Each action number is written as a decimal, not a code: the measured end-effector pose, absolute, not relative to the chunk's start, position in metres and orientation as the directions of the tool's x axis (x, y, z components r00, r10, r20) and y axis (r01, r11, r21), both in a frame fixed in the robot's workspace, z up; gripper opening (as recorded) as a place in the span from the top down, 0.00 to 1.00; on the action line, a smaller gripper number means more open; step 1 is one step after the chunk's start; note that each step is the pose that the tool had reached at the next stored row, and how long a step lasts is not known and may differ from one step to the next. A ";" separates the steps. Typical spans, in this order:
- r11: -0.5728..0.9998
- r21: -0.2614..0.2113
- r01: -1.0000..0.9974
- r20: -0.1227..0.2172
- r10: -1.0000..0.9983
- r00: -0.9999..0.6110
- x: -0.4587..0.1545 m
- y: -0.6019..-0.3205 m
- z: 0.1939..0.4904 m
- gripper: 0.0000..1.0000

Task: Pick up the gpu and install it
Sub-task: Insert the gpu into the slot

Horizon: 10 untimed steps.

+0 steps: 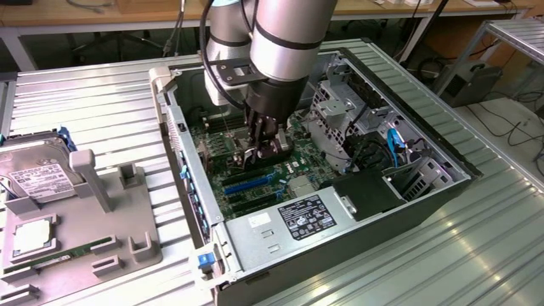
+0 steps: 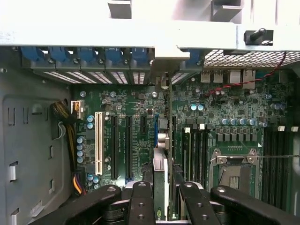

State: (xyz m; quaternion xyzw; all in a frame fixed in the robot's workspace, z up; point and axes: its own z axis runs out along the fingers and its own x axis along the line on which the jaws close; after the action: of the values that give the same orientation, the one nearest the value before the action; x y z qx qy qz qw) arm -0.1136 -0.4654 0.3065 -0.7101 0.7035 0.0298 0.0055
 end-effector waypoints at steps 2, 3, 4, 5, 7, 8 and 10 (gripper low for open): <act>-0.010 0.034 -0.999 -0.050 -0.999 0.008 -0.114 -0.465 0.306 0.74; -0.010 0.034 -0.999 -0.050 -0.999 0.008 -0.114 -0.465 0.306 0.74; -0.010 0.034 -0.999 -0.050 -0.999 0.009 -0.114 -0.465 0.305 0.74; -0.010 0.034 -0.999 -0.050 -0.999 0.009 -0.114 -0.465 0.304 0.74; -0.010 0.035 -0.999 -0.048 -0.999 0.008 -0.114 -0.465 0.302 0.74; -0.009 0.035 -0.999 -0.047 -0.999 0.008 -0.114 -0.465 0.301 0.74; -0.008 0.038 -0.999 -0.045 -0.999 0.006 -0.114 -0.466 0.299 0.74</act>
State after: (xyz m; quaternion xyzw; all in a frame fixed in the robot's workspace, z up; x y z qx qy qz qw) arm -0.1137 -0.4655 0.2992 -0.7094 0.7042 0.0293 0.0022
